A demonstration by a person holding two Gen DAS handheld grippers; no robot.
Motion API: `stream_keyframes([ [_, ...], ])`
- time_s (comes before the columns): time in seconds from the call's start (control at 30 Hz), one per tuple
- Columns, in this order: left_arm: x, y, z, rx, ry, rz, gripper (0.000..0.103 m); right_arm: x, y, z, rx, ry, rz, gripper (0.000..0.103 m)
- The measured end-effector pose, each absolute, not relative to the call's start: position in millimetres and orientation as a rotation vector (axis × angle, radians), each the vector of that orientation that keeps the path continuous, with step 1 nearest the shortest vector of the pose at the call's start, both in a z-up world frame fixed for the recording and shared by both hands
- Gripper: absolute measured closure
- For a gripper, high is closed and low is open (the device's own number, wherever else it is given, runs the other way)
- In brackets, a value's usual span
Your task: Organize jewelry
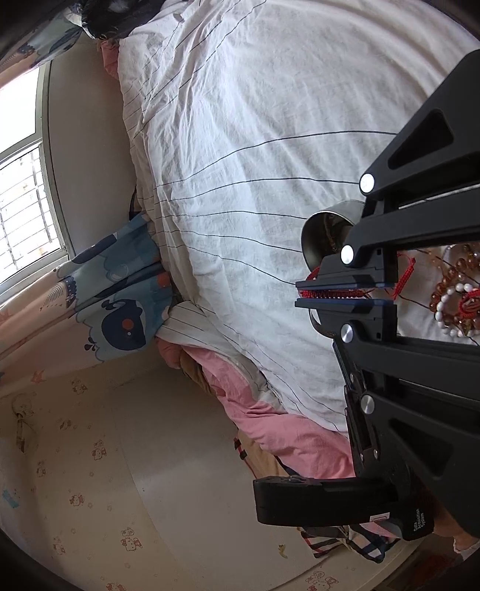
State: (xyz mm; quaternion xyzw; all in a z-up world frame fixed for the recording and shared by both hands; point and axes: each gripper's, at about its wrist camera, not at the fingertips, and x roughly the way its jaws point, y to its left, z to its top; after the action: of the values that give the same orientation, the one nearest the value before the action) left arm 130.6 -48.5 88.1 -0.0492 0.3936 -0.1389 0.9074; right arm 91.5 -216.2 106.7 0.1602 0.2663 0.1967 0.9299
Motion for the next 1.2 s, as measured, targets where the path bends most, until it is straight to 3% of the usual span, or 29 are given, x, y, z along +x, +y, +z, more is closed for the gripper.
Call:
stream_keyframes([
  [0.13, 158.7, -63.4, 79.1, -0.087, 0.828, -0.28, 0.101, 119.2, -213.7, 99.1, 0.292, 0.549, 0.379, 0.099],
  [0.3, 172.3, -76.6, 57.2, -0.013, 0.913, -0.292, 0.098, 154.5, -200.6, 59.7, 0.215, 0.711, 0.366, 0.097],
  [0.37, 162.5, -70.4, 59.6, -0.002, 0.898, -0.284, 0.097, 149.4, -203.7, 54.4, 0.23, 0.707, 0.355, 0.072],
  [0.4, 157.4, -65.4, 61.0, -0.005, 0.894, -0.281, 0.096, 145.4, -206.8, 55.2, 0.249, 0.695, 0.351, 0.07],
  [0.63, 109.0, -34.6, 64.1, -0.01, 0.913, -0.308, 0.089, 86.8, -214.1, 71.1, 0.235, 0.694, 0.327, 0.07],
  [0.83, 60.3, -21.0, 51.3, 0.001, 0.92, -0.377, 0.086, 13.9, -229.8, 43.0, 0.257, 0.773, 0.25, 0.07],
  [1.2, 39.0, -34.2, 38.6, 0.05, 0.911, -0.494, 0.085, 14.3, -223.7, 30.6, 0.279, 0.81, 0.266, 0.07],
])
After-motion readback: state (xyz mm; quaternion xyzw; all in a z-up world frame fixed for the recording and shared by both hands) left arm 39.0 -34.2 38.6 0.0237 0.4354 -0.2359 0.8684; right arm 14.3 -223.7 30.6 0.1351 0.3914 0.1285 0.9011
